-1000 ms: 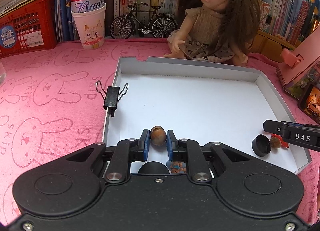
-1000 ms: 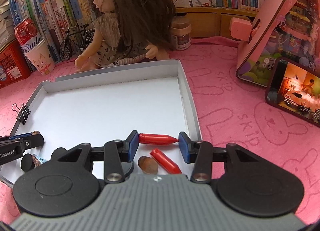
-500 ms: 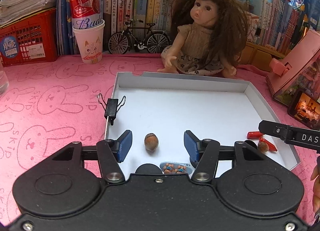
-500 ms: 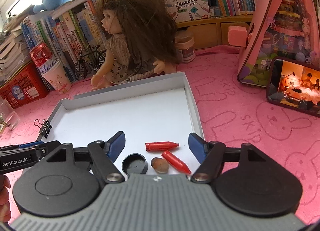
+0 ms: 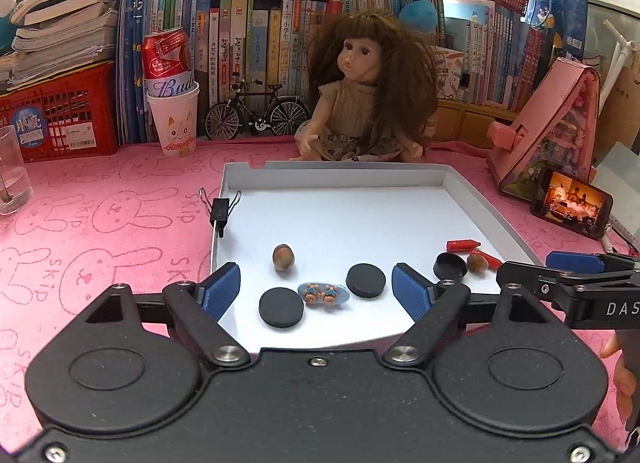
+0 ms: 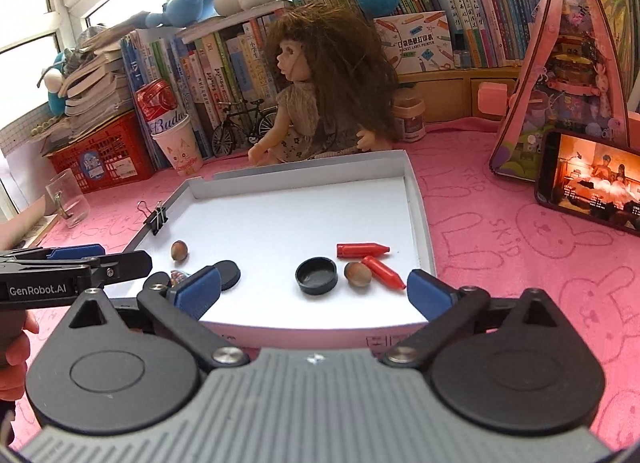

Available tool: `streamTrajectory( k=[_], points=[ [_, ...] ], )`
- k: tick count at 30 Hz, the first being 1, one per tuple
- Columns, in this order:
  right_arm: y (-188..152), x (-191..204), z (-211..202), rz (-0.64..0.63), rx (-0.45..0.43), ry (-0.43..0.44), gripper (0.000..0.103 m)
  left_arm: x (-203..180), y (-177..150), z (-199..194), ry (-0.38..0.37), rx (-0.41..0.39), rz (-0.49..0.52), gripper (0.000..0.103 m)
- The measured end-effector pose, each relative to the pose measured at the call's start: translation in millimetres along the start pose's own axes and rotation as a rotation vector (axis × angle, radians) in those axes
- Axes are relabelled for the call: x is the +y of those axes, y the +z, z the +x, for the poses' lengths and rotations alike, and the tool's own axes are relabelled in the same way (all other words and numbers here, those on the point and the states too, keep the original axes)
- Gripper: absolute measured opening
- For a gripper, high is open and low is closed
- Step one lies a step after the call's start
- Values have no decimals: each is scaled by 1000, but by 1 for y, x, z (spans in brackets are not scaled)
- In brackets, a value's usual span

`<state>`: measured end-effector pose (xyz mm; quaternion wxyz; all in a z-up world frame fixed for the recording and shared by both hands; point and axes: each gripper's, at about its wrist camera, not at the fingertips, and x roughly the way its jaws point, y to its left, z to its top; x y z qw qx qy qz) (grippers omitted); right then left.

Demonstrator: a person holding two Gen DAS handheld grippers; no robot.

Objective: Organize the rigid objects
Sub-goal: 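Withdraw both open tools from the tray toward the remaining objects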

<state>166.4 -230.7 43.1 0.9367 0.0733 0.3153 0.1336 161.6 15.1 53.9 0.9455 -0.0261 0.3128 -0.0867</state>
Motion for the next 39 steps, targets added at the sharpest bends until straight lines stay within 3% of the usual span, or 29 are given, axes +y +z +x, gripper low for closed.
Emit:
streamTrajectory(
  k=[9, 22, 39],
  points=[
    [-26, 15, -27, -59, -35, 9, 103, -1, -29, -34, -19, -30, -13, 83],
    [-60, 26, -45, -117, -57, -17, 103, -8, -70, -68, -16, -85, 49, 83],
    [-95, 40, -44, -175, -21, -32, 103, -12, -113, -76, -26, -47, 104, 84]
  ],
)
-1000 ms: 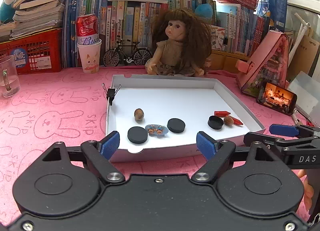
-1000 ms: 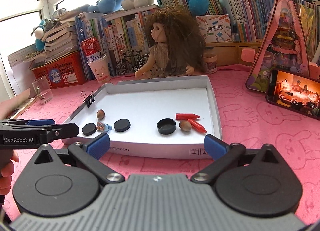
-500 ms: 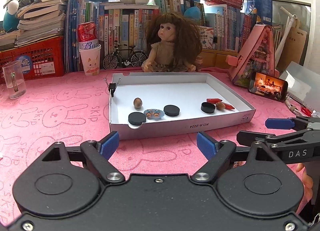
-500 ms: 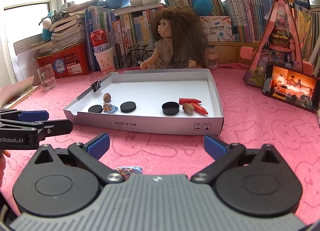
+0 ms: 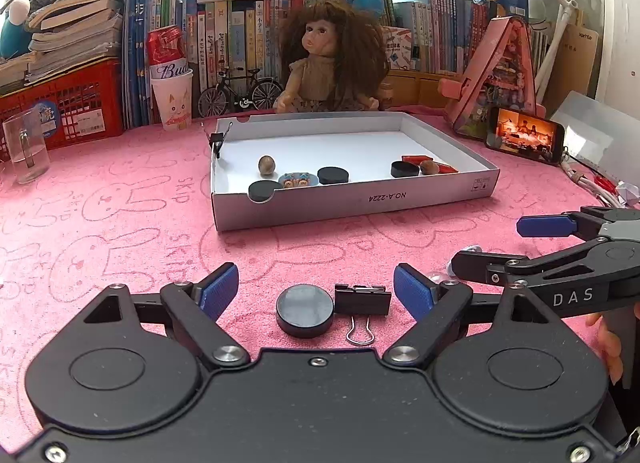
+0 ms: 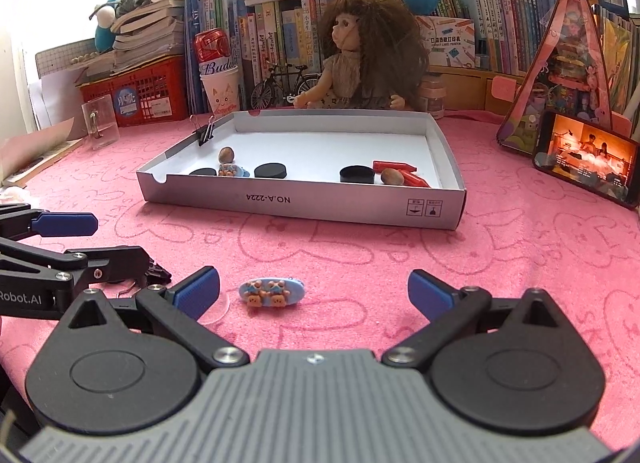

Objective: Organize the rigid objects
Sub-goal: 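Withdraw both open tools from the tray toward the remaining objects, then grasp the black disc with the left tool while the right tool grasps the blue figure hair clip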

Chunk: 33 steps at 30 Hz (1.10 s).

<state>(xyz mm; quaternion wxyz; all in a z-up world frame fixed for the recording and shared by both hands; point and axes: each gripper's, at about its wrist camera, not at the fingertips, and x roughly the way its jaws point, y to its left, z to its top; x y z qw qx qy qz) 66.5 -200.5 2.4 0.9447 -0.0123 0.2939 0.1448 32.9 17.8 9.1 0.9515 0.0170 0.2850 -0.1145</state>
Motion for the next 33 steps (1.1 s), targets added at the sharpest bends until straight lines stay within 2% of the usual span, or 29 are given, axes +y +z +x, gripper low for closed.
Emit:
streamTrajectory(
  k=[8, 12, 15, 19, 21, 26, 33],
  points=[
    [0, 1, 5, 2, 25, -25, 103, 4, -16, 1, 17, 26, -26, 83],
    [-1, 1, 5, 1, 28, -32, 103, 3, -20, 0, 30, 14, -19, 82],
    [-1, 3, 5, -9, 25, -37, 103, 2, -20, -2, 35, 2, -14, 74],
    [-1, 6, 4, -29, 18, -36, 102, 3, -21, -3, 33, -8, -21, 54],
    [-2, 8, 4, -41, 19, -38, 100, 4, -20, -5, 32, -17, -27, 48],
    [-3, 10, 5, -62, 20, -42, 97, 7, -18, -9, 28, -36, -34, 45],
    [-3, 13, 5, -83, 18, -47, 95, 7, -21, -4, 41, -15, -34, 45]
  ],
)
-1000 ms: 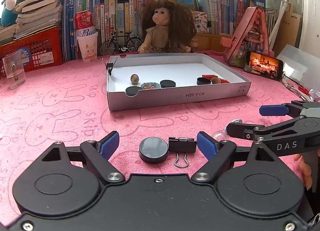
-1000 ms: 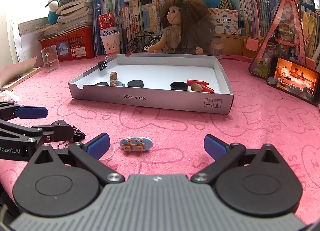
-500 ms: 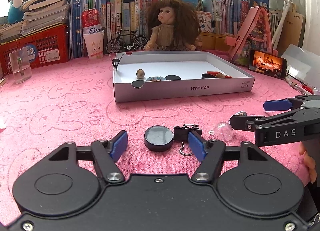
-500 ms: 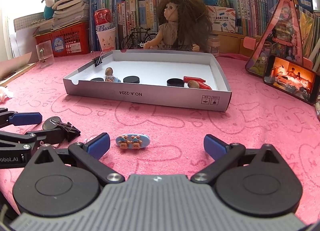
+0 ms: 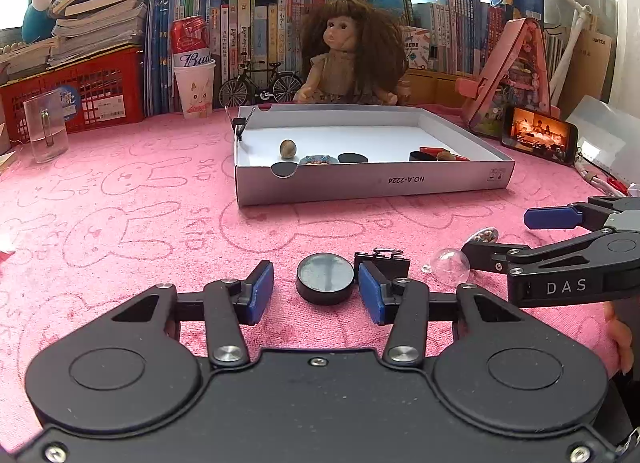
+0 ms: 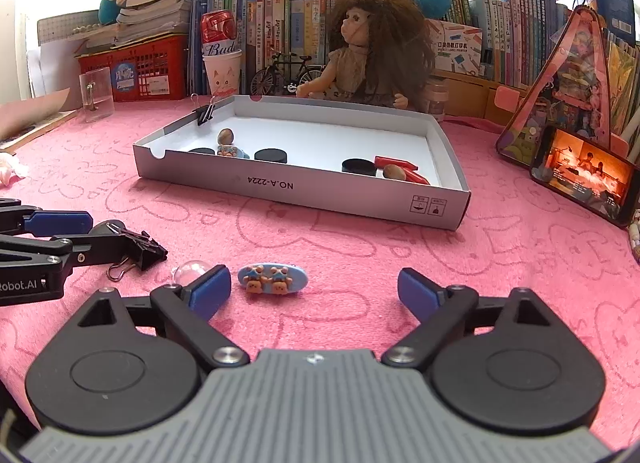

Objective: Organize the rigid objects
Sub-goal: 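Grasp the black disc with the left tool while the right tool grasps the blue figure hair clip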

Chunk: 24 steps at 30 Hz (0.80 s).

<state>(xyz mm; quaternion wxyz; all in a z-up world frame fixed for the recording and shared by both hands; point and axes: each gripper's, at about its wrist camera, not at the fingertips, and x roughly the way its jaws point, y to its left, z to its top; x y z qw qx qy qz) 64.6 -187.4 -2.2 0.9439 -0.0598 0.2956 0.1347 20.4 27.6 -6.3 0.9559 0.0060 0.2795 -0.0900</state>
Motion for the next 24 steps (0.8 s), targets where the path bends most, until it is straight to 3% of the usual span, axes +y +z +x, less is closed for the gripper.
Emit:
streamTrajectory(
  k=[15, 24],
  points=[
    [-3, 5, -4, -43, -27, 32, 80, -1, 1, 2, -10, 1, -6, 30],
    [-4, 10, -7, -21, -25, 44, 66, 2, 1, 3, -13, -2, -23, 30]
  ],
)
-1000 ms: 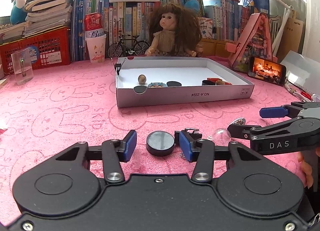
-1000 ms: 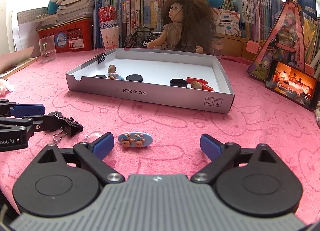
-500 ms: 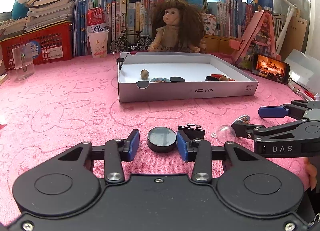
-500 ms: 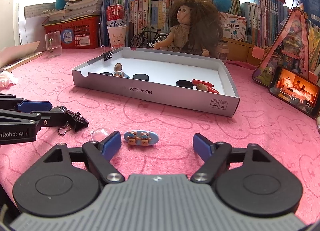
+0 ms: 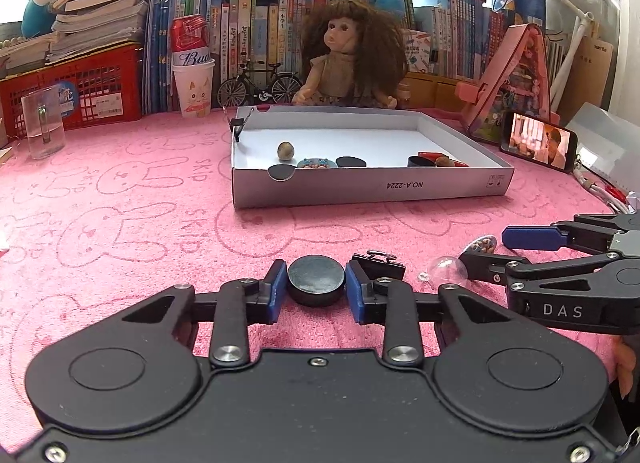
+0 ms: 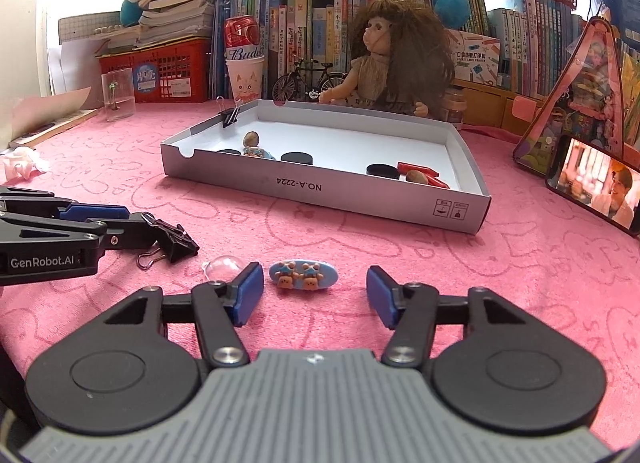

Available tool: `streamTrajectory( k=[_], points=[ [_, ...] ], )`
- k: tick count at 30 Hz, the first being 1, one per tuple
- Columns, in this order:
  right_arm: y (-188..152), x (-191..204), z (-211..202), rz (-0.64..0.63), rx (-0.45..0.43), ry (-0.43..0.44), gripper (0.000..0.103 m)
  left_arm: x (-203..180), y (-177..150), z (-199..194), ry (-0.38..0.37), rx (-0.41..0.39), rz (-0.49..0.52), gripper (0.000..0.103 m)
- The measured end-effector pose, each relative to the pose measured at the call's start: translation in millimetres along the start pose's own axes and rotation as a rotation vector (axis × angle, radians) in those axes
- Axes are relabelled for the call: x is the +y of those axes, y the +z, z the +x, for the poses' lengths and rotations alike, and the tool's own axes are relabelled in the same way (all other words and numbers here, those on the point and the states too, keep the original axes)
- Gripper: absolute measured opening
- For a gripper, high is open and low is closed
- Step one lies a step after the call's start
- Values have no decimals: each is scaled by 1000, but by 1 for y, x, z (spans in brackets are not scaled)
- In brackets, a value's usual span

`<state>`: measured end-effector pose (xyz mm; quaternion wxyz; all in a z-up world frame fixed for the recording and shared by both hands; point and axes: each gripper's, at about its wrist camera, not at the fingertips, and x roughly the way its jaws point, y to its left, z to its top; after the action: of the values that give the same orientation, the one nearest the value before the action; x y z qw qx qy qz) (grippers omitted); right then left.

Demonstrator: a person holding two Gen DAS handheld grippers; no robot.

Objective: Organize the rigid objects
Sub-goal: 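Grasp the black disc with the left tool while the right tool grasps the blue figure hair clip, then carry the black disc in the left tool while the right tool carries the blue clip toward the tray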

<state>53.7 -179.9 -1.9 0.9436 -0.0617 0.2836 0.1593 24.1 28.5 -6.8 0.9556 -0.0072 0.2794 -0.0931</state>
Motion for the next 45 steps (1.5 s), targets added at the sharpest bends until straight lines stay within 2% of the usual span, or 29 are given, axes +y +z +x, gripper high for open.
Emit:
streamTrajectory(
  k=[4, 6, 12, 27, 45],
  points=[
    [1, 4, 2, 11, 3, -8, 61, 0, 1, 1, 0, 0, -6, 30],
    [2, 4, 2, 21, 1, -13, 54, 0, 1, 1, -1, -1, -5, 30],
    [3, 6, 3, 30, 3, -15, 44, 1, 2, 0, -1, -8, -8, 30],
    [8, -2, 2, 63, -7, -17, 44, 2, 13, 2, 15, -28, -22, 30],
    [30, -28, 8, 139, -50, -64, 44, 3, 44, 14, 11, -61, -56, 30]
  ],
)
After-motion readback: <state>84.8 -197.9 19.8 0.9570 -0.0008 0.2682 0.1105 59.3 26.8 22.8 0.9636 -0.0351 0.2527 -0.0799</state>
